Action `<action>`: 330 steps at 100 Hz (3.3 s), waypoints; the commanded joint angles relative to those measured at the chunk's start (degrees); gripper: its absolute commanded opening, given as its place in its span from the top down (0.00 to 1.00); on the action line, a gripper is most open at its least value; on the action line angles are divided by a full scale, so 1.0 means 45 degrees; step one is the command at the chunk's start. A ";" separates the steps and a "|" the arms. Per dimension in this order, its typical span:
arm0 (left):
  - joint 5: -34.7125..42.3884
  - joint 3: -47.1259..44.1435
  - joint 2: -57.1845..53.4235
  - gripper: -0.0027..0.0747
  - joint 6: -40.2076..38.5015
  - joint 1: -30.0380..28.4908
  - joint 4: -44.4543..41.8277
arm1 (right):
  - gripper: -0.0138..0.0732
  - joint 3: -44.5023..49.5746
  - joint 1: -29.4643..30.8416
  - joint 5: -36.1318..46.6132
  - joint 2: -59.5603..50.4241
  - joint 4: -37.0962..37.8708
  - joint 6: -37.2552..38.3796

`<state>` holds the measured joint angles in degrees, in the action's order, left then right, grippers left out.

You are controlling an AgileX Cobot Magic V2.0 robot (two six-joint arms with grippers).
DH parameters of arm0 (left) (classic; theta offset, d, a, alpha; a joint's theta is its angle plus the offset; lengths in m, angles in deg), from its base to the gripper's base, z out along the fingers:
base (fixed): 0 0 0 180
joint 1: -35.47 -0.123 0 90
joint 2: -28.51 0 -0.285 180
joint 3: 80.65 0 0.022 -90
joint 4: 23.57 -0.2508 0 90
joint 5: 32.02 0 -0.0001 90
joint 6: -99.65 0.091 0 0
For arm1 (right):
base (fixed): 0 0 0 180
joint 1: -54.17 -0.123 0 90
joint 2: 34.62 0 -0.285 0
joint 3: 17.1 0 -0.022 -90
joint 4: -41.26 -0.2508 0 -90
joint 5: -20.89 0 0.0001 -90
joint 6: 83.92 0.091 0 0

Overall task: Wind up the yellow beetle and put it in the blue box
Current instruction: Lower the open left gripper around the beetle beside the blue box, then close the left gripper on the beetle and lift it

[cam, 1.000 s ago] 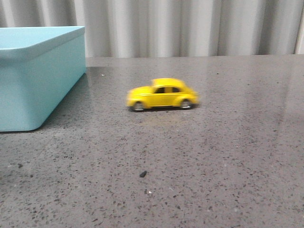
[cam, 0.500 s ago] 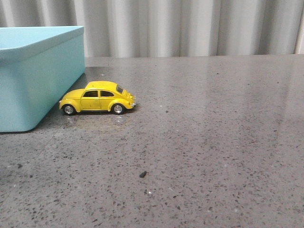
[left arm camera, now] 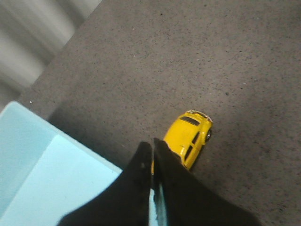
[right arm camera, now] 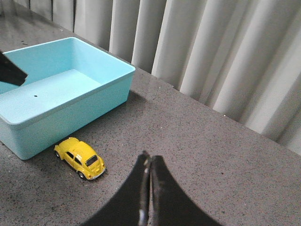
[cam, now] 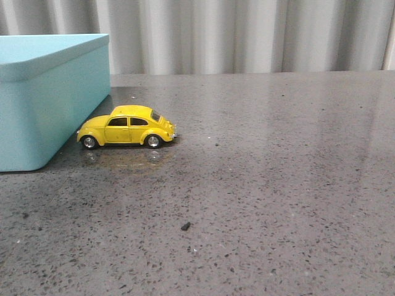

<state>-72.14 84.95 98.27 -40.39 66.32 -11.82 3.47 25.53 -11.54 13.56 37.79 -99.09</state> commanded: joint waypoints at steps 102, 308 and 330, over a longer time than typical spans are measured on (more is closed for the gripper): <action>-0.4952 0.6351 0.6373 0.50 0.3141 0.1716 -0.1831 | 0.89 0.0209 -0.0004 -0.0467 -0.0385 0.0099 -0.0136; -0.5304 0.6265 0.9365 0.53 0.4256 0.0164 0.0111 | 0.89 0.0876 -0.0004 -0.0523 -0.1405 -0.0026 -0.0136; -0.5494 0.6497 0.9287 0.82 0.4256 0.0164 0.0111 | 0.89 0.0876 -0.0004 -0.0523 -0.1405 -0.0026 -0.0136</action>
<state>-96.65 111.92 142.91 -21.28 67.08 -12.32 8.73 25.53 -17.99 7.22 37.79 -99.20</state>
